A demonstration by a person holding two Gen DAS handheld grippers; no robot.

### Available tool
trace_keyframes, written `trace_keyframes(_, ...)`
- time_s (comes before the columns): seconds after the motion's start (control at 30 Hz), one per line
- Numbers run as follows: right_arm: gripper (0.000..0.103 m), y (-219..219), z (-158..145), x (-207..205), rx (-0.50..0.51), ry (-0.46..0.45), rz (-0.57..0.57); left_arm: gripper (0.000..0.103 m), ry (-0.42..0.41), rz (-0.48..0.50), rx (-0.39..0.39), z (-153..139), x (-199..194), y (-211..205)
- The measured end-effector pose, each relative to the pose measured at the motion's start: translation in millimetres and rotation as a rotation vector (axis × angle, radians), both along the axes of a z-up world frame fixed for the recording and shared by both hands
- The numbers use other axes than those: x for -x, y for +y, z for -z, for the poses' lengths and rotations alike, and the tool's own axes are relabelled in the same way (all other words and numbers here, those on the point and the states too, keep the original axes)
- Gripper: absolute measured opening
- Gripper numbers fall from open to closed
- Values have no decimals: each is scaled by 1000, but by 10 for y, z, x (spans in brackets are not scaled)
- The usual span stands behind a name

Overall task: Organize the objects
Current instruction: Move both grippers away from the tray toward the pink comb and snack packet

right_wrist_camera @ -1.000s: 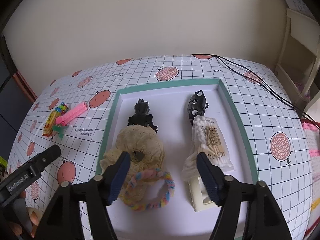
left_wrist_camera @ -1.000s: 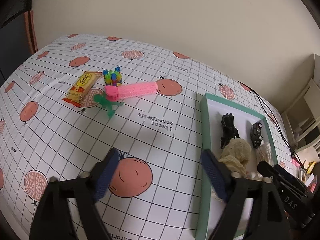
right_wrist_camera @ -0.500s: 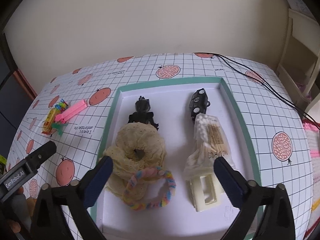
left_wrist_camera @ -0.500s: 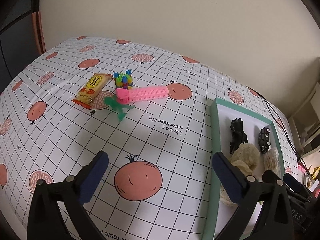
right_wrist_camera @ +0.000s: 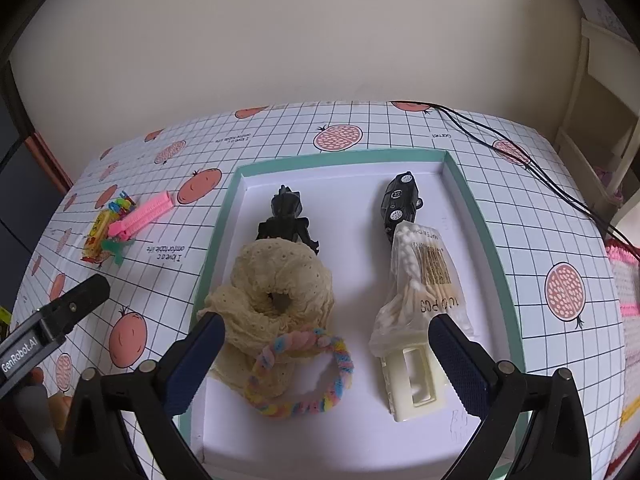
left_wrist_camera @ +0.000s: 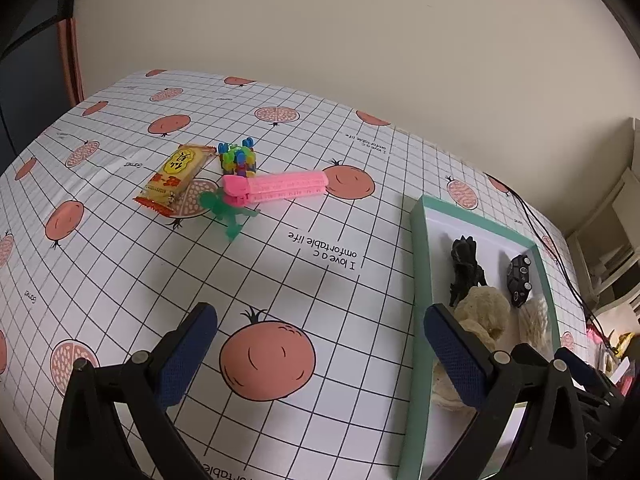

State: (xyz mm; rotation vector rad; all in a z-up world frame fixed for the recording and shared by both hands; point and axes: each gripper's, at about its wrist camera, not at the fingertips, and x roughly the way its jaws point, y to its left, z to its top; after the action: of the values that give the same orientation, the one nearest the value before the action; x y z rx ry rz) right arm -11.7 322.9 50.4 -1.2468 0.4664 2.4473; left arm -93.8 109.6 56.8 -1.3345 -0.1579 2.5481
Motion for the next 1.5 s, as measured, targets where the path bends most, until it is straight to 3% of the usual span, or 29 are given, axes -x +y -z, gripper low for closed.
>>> trace_keyframes(0.4,103,-18,27,25,-8,-5,-9,103,22,-28,-49,-21,20,-62)
trace_keyframes(0.63,103,-56,28,32,-21,4,-17,103,-35,-79,-53,45,80,-177)
trace_keyframes(0.73,103,-48,-2,20,-7,31,-15,103,21,-115,-60,-14,63,-242)
trace_keyframes(0.97,103,-56,-55,44,-48,48,17,103,103,-95,-43,-127,48,-268)
trace_keyframes(1.23,103,-89,-49,103,-47,51,20,103,98,-98,-71,-148,110,-374)
trace_keyframes(1.5,103,-196,-195,196,-51,110,16,103,95,-114,-74,-153,256,-634)
